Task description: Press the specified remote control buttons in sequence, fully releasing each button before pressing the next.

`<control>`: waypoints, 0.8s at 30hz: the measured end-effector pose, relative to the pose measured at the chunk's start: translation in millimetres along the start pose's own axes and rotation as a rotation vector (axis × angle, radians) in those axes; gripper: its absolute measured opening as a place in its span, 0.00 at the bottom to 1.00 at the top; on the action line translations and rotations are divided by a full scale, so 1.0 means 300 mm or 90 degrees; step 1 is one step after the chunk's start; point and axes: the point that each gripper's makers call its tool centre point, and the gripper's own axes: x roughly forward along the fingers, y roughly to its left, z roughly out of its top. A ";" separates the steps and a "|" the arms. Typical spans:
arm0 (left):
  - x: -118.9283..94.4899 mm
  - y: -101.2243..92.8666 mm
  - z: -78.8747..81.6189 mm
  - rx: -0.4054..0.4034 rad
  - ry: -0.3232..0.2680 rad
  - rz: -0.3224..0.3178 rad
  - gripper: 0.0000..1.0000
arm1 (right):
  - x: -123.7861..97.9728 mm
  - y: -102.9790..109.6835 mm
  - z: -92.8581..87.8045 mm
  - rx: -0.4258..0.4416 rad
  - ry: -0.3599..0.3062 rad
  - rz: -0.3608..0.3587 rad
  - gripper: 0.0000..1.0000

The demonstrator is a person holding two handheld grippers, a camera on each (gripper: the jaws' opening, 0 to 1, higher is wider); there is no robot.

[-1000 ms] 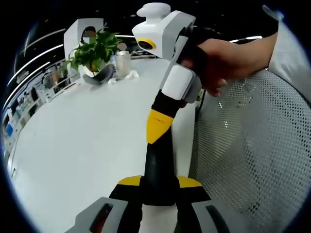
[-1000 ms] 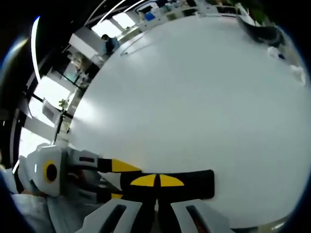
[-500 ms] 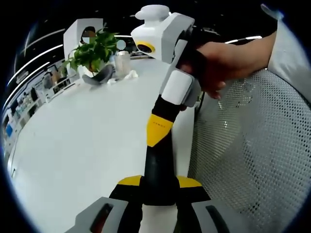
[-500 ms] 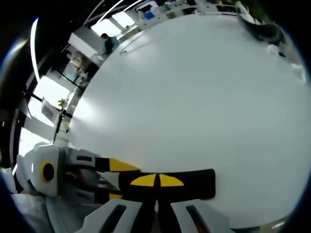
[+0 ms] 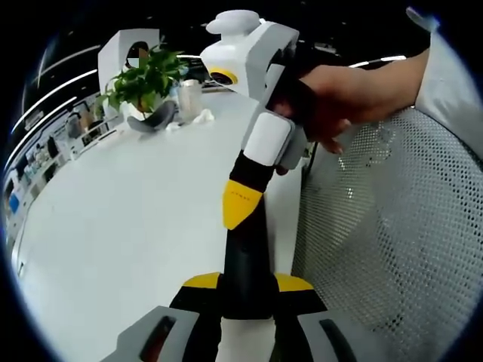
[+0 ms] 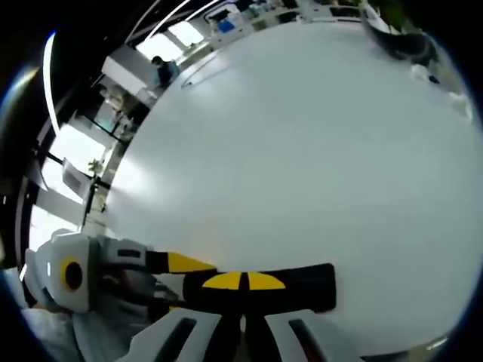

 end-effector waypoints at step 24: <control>-0.002 -0.001 0.002 -0.007 -0.002 0.000 0.24 | -0.040 0.021 -0.023 0.080 0.046 0.029 0.00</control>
